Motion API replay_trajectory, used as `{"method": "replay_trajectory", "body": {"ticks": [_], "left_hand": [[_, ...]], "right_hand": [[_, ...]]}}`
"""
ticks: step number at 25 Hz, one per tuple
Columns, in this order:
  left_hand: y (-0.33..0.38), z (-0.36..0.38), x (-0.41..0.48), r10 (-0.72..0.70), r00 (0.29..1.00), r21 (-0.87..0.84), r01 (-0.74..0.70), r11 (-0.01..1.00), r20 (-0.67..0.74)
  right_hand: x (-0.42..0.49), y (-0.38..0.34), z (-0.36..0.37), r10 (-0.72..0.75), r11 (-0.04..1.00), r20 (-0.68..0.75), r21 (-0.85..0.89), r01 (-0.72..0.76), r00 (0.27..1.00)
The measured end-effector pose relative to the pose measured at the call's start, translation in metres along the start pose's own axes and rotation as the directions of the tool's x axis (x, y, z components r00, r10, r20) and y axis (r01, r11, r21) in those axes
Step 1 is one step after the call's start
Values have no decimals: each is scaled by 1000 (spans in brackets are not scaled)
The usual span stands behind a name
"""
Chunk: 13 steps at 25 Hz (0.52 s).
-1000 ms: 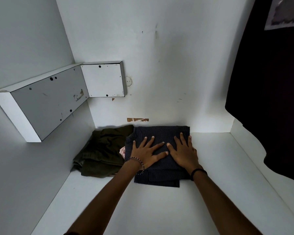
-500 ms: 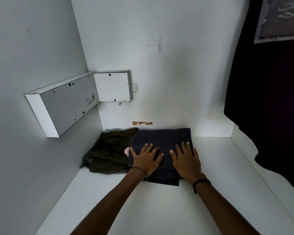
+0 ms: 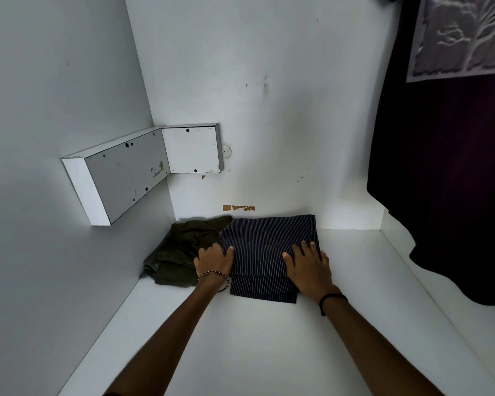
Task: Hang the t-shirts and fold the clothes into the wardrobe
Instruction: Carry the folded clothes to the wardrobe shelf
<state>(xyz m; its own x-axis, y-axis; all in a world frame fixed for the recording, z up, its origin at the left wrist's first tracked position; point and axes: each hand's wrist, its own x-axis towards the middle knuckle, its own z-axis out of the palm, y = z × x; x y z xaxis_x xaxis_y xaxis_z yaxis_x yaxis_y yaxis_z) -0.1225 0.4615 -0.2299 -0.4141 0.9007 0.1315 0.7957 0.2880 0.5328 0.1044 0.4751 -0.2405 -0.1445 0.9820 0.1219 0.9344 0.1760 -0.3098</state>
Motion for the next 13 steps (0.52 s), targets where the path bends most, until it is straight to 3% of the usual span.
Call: {"method": "replay_trajectory", "body": {"ticks": [3,6,10,13], "left_hand": [[-7,-5,8,-12,993,-189,35,981,118],[-10,-14,17,-111,960,-443,219,869,258],[-16,-22,24,-156,938,-349,265,899,308],[-16,-22,27,-92,973,-94,114,989,209]], "right_hand": [[0,0,-1,-2,1000,-1,5,2,1000],[1,2,-1,-2,1000,-1,6,2,1000],[3,2,0,-5,1000,-16,-3,5,1000],[3,2,3,2,1000,-33,-10,-2,999]]}}
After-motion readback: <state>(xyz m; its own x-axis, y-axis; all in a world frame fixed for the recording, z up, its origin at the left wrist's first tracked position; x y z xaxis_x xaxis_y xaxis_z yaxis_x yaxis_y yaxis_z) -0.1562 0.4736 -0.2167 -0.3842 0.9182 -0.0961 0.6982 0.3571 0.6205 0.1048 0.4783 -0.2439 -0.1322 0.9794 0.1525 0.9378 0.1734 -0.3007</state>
